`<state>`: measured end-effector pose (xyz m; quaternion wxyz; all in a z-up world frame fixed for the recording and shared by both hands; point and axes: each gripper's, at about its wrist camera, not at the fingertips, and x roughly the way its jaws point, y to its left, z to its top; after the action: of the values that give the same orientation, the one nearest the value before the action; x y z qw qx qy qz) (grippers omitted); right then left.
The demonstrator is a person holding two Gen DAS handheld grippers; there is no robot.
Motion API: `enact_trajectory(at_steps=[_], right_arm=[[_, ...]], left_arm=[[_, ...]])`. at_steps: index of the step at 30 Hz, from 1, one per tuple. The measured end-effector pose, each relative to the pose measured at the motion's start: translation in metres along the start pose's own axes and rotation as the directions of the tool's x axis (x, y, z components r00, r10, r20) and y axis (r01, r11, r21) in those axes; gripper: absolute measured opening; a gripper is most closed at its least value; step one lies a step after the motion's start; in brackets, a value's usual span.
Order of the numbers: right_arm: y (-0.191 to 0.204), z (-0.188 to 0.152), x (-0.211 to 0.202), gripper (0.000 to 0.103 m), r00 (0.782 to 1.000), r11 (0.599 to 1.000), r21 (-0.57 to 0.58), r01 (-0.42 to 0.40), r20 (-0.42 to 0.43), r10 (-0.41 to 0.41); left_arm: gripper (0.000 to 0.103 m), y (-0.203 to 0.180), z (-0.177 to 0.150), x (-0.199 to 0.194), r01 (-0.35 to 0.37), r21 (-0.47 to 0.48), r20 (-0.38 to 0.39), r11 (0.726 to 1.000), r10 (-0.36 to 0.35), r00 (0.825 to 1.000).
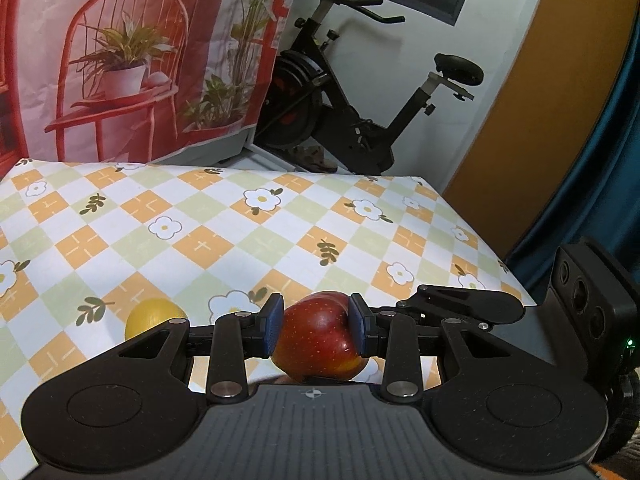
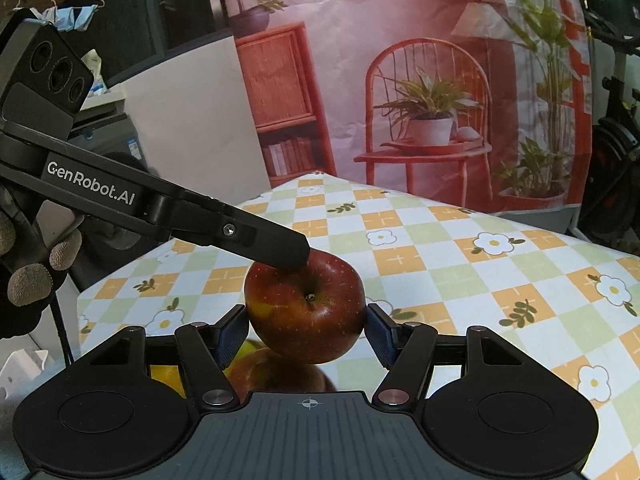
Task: Organize fruits
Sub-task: 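Close left gripper on the red apple and lift it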
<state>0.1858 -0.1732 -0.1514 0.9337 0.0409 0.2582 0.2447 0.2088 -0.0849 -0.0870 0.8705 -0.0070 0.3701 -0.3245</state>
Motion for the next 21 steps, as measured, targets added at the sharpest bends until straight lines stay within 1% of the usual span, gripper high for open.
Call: enact_trajectory(at_steps=[6, 21], right_arm=[[0.013, -0.006, -0.011, 0.059, 1.0, 1.0, 0.009, 0.0, 0.001, 0.0], [0.039, -0.031, -0.032, 0.06, 1.0, 1.0, 0.027, -0.001, -0.026, 0.002]], left_arm=[[0.037, -0.006, -0.009, -0.009, -0.002, -0.005, 0.01, 1.0, 0.002, 1.0], [0.037, -0.014, -0.035, -0.026, 0.016, -0.013, -0.021, 1.0, -0.016, 1.0]])
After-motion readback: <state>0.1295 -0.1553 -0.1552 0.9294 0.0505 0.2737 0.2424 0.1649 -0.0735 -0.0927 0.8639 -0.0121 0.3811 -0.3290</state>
